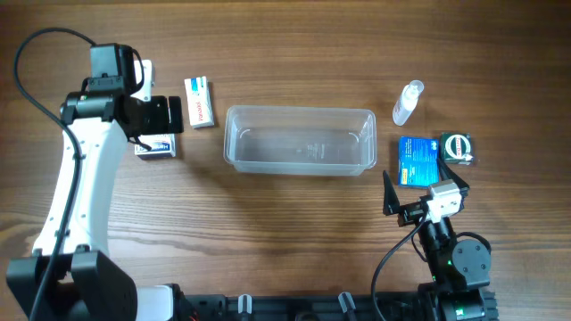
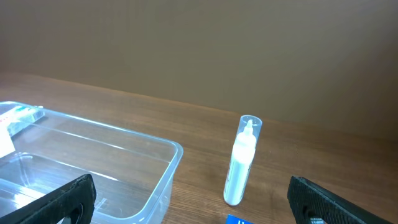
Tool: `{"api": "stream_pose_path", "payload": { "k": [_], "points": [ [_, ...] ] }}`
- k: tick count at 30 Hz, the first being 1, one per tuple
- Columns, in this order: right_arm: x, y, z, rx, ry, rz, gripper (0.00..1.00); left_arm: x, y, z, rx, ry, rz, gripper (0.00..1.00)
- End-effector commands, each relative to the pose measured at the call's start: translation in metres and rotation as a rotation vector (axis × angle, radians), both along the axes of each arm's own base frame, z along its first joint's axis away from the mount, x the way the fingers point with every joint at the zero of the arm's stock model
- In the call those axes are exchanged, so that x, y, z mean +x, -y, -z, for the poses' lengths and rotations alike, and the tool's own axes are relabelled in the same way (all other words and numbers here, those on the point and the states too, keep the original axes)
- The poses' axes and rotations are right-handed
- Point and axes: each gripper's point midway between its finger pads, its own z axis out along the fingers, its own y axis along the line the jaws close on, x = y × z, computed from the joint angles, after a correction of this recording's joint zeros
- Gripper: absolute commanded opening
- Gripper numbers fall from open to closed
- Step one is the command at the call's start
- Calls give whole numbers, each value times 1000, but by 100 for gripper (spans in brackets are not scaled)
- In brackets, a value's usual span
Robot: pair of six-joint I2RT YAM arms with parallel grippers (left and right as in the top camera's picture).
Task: Pack container
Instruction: 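Move left gripper down over the white Hansaplast box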
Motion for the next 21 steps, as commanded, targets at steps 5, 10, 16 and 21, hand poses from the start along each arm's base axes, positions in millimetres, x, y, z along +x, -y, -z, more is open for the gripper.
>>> {"api": "stream_pose_path", "payload": {
  "k": [5, 10, 16, 21],
  "points": [
    [1, 3, 0, -9, 5, 14, 100, 6, -37, 25, 3, -53, -126, 100],
    [1, 3, 0, -9, 5, 14, 100, 9, -39, 58, -15, -126, -129, 100],
    [1, 3, 0, -9, 5, 14, 100, 17, -40, 80, -19, -151, -129, 100],
    [1, 3, 0, -9, 5, 14, 100, 25, -33, 88, -63, -139, -113, 100]
  ]
}}
